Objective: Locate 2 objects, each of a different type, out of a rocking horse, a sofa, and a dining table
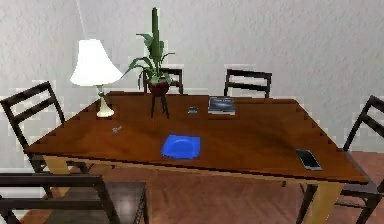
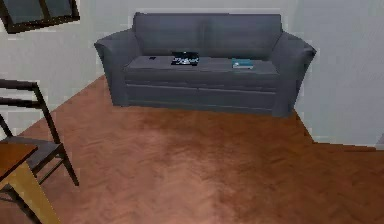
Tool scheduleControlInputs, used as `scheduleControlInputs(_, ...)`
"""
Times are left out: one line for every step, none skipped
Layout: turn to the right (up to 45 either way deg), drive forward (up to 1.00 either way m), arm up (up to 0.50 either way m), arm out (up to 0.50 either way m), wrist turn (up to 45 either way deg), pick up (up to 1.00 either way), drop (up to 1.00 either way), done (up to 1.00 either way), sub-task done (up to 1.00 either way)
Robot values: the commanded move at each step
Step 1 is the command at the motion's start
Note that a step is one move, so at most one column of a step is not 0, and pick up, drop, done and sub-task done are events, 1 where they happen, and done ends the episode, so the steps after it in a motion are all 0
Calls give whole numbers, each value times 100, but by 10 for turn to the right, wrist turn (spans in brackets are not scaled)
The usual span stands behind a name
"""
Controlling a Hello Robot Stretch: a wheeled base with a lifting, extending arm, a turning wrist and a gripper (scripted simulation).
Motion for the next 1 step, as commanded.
scheduleControlInputs(0,0,0,0,0,0,0,0,100)
